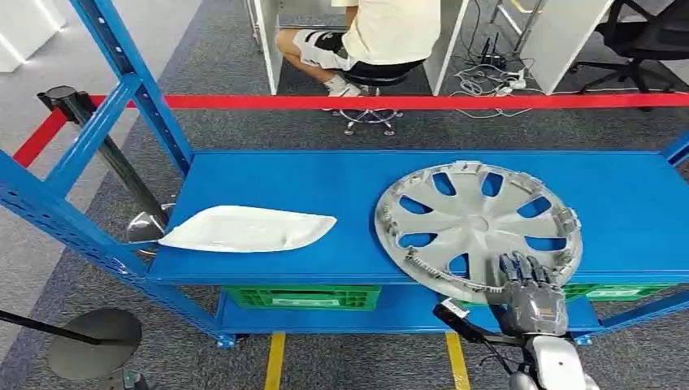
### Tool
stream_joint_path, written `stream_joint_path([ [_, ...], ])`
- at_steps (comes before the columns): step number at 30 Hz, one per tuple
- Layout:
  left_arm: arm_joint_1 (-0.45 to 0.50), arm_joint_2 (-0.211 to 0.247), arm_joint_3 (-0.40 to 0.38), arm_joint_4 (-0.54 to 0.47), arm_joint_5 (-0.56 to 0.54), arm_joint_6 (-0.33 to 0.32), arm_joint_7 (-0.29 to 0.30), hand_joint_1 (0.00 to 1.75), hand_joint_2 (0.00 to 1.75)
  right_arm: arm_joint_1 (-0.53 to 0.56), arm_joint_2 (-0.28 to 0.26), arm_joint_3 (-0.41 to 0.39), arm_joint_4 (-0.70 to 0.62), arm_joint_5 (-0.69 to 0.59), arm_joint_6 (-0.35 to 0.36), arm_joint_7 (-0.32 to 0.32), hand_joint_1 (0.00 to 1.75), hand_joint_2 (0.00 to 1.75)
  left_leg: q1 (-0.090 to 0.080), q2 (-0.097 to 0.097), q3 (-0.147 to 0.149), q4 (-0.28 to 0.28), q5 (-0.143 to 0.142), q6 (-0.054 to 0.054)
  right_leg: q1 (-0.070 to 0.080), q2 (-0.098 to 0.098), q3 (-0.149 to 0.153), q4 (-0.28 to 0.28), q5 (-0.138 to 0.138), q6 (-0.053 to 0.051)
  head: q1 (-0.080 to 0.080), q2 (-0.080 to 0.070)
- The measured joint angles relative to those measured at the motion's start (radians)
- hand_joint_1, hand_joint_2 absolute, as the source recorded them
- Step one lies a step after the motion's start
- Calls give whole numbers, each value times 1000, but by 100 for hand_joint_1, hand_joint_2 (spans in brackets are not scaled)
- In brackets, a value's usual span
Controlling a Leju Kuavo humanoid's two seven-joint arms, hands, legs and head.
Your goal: Take the parts from the cabinet and place them on the table.
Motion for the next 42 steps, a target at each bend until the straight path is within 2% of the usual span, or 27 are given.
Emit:
stream_joint_path([
  [18,4,-12,3,0,-5,1,3,0,0,103,-8,5,-127,32,-13,4,175,175,0,-1,2,0,0,0,0,-1,2,0,0,0,0,0],
  [22,4,-16,17,0,-3,6,0,0,0,193,-19,40,-245,27,7,24,175,175,0,-1,2,0,-1,-1,0,-2,3,0,-1,-1,0,0],
  [28,4,-19,36,0,-3,15,-8,0,0,324,-94,151,-482,30,16,115,175,175,-1,-1,1,-1,-3,-2,0,-2,2,0,-3,-2,0,0],
  [33,4,-20,46,0,-5,16,-13,0,0,369,-150,212,-605,35,13,138,175,175,-1,-1,1,-2,-3,-2,0,-2,2,0,-3,-2,0,0],
  [34,4,-20,47,0,-7,17,-15,0,175,371,-160,221,-618,35,9,145,175,175,-1,-1,1,-2,-3,-2,0,-2,2,0,-3,-2,0,0],
  [37,4,-22,48,0,-20,25,-28,0,175,381,-182,238,-669,35,-29,123,175,175,-1,-1,1,-2,-3,-2,0,-2,2,0,-3,-2,0,0],
  [40,3,-22,48,0,-47,34,-37,0,175,400,-174,219,-710,35,-103,-36,175,175,-1,-1,1,-2,-3,-2,0,-2,1,0,-4,-2,0,0],
  [42,3,-21,47,0,-58,43,-39,0,175,415,-132,188,-740,35,-116,-158,175,175,0,-1,1,-2,-3,-2,0,-2,1,0,-4,-2,0,0],
])
